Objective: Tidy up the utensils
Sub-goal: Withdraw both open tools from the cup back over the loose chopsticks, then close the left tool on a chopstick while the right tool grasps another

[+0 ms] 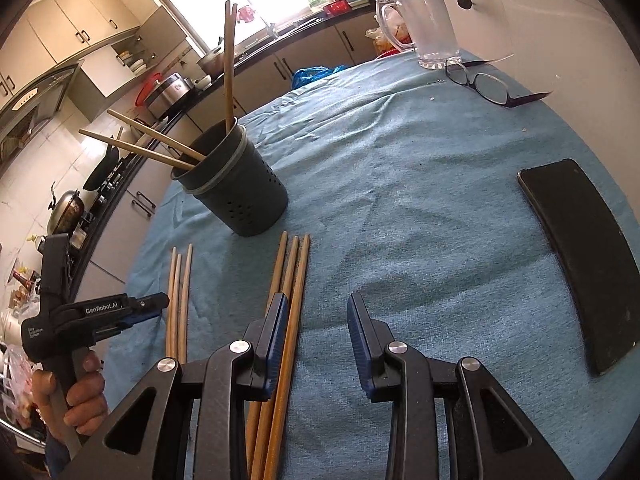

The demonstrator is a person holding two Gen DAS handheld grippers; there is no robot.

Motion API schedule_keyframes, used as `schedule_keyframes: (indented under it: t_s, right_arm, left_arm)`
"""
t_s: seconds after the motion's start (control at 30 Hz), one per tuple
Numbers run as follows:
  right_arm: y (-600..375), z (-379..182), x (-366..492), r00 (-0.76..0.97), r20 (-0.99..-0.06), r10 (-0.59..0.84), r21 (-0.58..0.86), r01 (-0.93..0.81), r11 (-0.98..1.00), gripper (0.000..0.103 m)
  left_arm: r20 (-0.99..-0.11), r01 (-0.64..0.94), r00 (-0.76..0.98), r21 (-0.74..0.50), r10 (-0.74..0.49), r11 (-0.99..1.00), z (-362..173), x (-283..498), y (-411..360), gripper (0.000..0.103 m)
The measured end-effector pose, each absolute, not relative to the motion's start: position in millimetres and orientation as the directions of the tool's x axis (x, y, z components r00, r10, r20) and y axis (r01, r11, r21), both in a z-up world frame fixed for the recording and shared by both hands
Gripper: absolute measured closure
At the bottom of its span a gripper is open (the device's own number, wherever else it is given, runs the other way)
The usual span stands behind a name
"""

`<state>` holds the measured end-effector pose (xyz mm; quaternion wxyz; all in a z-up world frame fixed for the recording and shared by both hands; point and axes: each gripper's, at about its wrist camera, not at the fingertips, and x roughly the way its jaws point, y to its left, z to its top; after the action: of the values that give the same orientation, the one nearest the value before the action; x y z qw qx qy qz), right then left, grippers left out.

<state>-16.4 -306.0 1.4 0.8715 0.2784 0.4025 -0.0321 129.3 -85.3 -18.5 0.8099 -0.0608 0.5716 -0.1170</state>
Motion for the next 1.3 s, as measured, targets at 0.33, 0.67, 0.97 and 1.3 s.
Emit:
schedule_keyframes:
  t_s: [0.33,0.67,0.97,1.3]
  right_arm:
    - [-303.9,-0.5,-9.7,0.66,-0.733,0.165,0.452,0.291,0.844,0.07]
    - [-297.9,-11.2,20.0,0.578,-0.79,0.207,0.443,0.304,0.843,0.073]
    - [-283.1,-21.5,38.6,0.511,-0.847,0.148,0.351,0.328,0.877,0.084]
    - [-255.3,-18.2,56.1,0.459,-0.888,0.009,0.145,0.261,0.954,0.084]
  left_arm:
    - [-0.923,0.096,0.328,-0.179,-0.2,0.979,-20.7,152.0,-88.7,0.082]
    - [-0.917,0.099,0.339,-0.187,-0.209,0.977,-20.5,130.6,-70.5,0.094]
    - [-0.913,0.122,0.349,-0.18,-0.212,0.976,-19.5,120.4,-67.3,0.094]
    - [-0.913,0.127,0.358,-0.163,-0.198,0.978,-20.0,122.3,-71.6,0.094]
